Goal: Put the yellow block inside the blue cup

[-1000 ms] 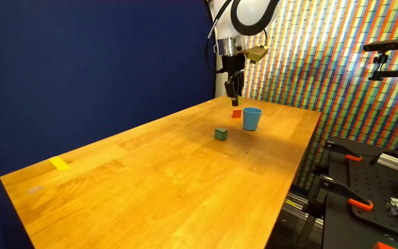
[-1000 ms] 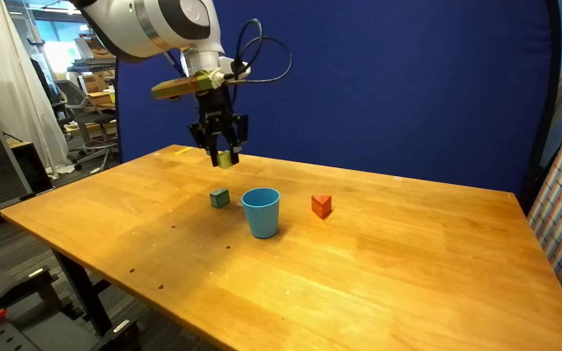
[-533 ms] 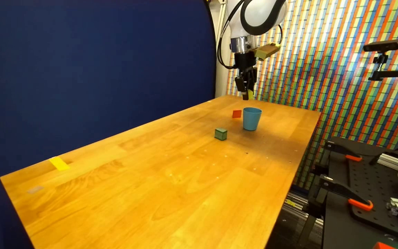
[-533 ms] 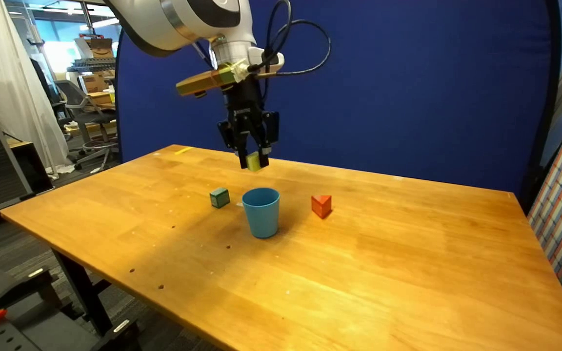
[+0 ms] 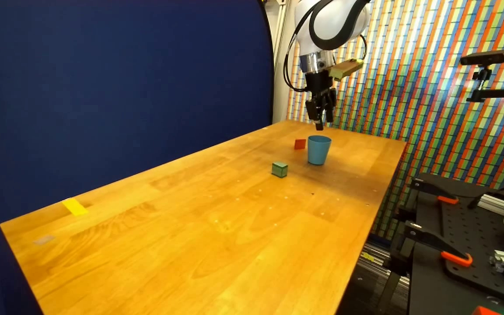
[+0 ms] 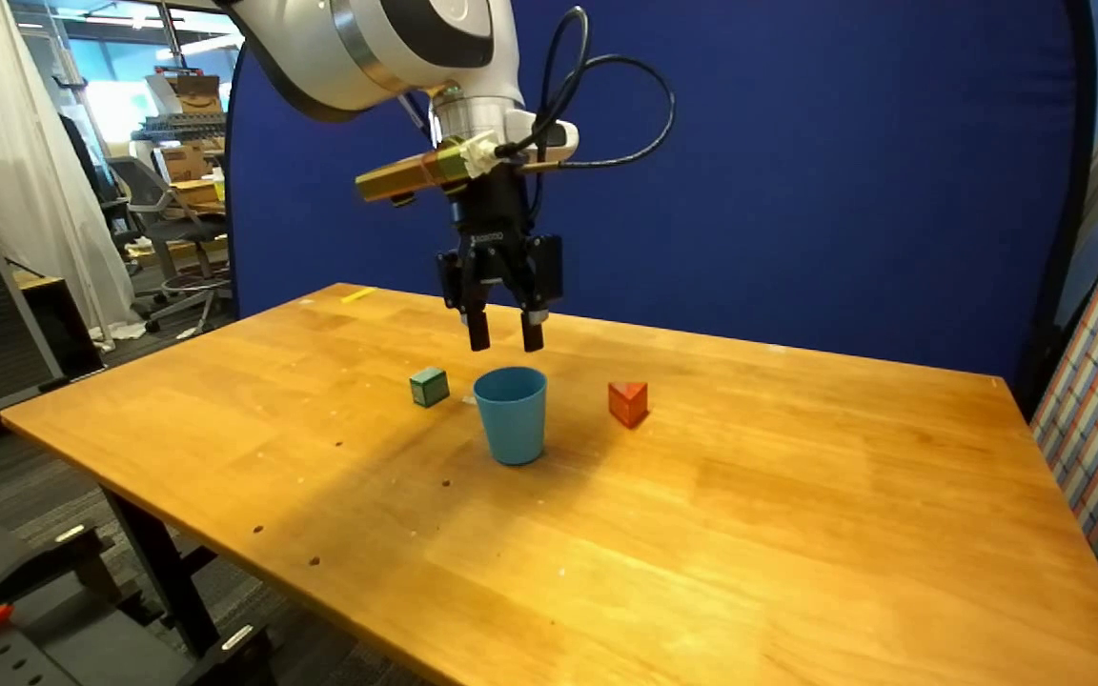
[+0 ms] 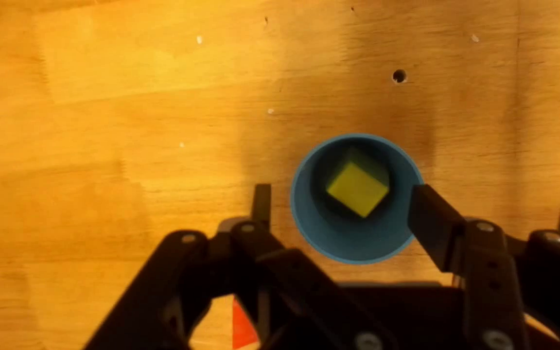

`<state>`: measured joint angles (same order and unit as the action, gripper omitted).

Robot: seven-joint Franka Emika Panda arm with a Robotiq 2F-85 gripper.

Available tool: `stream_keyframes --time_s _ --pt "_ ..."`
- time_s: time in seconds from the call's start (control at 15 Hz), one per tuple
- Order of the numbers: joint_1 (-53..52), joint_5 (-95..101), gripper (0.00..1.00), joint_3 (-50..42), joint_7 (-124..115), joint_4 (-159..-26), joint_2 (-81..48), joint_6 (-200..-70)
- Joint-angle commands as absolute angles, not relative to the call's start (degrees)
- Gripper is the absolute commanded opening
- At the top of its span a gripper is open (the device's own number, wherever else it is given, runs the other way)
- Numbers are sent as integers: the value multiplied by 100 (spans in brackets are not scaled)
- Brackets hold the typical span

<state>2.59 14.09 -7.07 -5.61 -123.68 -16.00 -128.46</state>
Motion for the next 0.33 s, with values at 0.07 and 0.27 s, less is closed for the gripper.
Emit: stream_keyframes --time_s 0.07,0.27 --pt "350 1084 100 -597 -312 -12337 -1603 -12591" --pt "281 1217 100 -647 -481 -12359 -1642 -12686"
